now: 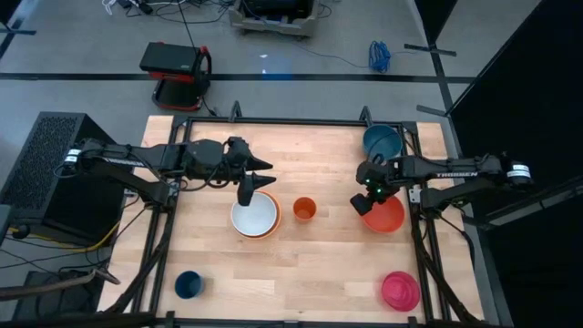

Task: Nest bowls inside each other
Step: Stack the orange bowl on top of the white bowl

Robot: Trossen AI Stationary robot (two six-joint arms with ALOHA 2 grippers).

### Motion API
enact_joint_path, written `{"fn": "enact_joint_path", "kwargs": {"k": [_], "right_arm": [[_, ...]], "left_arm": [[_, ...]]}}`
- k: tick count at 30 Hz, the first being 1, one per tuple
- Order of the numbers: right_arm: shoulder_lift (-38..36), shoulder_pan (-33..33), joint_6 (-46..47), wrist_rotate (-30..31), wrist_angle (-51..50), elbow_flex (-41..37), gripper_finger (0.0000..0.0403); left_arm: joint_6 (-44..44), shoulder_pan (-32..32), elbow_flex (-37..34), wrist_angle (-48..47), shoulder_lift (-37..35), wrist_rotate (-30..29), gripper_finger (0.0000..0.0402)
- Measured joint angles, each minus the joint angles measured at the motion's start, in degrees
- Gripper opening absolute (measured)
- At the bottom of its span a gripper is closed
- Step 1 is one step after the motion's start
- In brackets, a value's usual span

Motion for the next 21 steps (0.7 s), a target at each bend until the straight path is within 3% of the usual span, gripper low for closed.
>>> {"fn": "enact_joint_path", "kwargs": {"k": [12, 21], "right_arm": [[4.33, 0.05, 0.66, 0.11, 1.12, 0.00, 0.0246], [4.58, 0.07, 1.48, 0.27, 2.04, 0.00, 0.0142]], "left_arm": [[0.34, -0.01, 0.00, -0.12, -1.15, 0.47, 0.0204], [0.41, -0.01, 0.00, -0.24, -1.38, 0.49, 0.0203]]}}
